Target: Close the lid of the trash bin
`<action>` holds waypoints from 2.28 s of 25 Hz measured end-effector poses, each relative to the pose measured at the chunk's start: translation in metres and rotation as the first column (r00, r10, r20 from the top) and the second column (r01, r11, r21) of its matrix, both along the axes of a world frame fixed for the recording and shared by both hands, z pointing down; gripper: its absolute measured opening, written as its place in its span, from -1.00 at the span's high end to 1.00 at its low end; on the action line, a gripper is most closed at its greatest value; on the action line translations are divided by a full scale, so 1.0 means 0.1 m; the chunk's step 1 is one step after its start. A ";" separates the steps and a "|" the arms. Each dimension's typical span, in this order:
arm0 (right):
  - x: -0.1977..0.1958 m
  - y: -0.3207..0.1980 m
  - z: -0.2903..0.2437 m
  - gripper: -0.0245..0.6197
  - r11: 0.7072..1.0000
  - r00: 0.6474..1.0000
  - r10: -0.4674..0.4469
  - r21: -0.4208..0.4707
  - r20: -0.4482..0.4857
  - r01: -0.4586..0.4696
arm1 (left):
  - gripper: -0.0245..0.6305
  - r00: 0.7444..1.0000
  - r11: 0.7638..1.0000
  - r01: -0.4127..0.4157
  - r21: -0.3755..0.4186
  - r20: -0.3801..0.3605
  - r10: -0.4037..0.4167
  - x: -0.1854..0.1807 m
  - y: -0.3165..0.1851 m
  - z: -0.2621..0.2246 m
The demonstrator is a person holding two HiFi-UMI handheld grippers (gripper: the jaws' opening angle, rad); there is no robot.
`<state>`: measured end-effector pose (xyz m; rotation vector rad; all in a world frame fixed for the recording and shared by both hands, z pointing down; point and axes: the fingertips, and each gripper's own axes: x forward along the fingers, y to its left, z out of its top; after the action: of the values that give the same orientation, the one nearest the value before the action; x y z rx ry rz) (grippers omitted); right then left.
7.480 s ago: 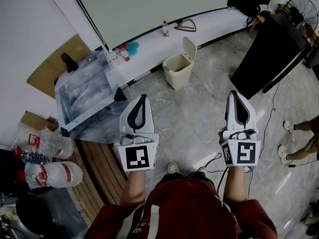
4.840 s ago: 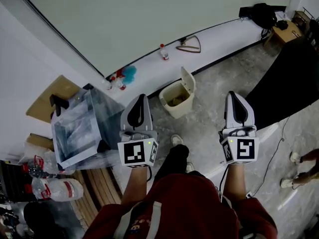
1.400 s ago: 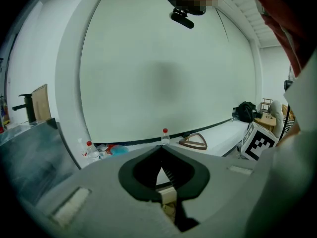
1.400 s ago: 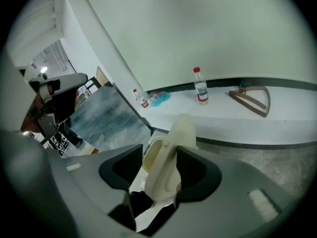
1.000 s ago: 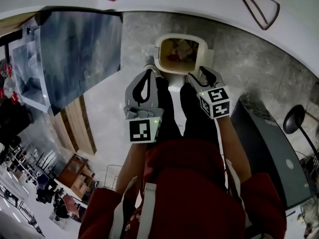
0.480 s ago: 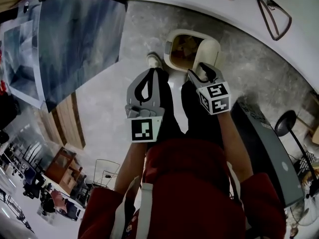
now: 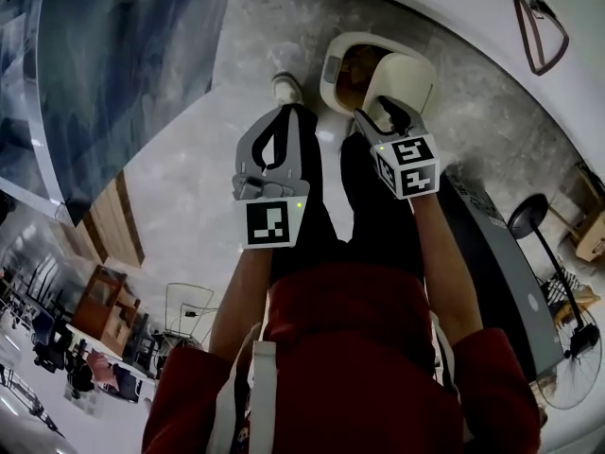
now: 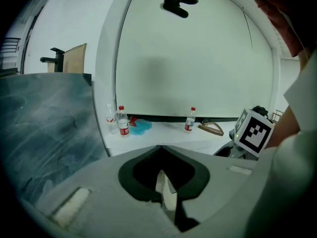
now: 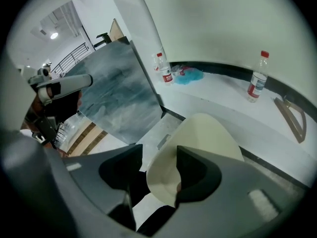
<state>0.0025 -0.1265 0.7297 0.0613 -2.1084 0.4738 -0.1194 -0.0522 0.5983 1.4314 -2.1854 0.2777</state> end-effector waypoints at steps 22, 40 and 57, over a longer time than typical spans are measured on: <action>-0.45 0.32 1.19 0.22 0.998 0.973 -0.060 -0.012 -0.223 0.059 | 0.91 0.995 0.999 -0.004 -0.050 -0.104 -0.001 -0.62 0.43 1.08; -0.49 0.37 1.36 0.21 0.996 0.962 -0.081 0.000 -0.261 0.084 | 0.91 0.993 0.998 -0.011 -0.061 -0.122 0.004 -0.63 0.49 1.17; -0.35 0.25 0.57 0.19 0.999 0.983 -0.045 -0.018 -0.177 0.043 | 0.91 0.999 0.998 -0.040 -0.049 -0.017 0.039 -0.56 0.12 0.40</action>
<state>-0.0321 -0.1016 0.7872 0.0471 -1.9274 0.4400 -0.1752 -0.0403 0.6386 1.4462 -2.1248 0.3306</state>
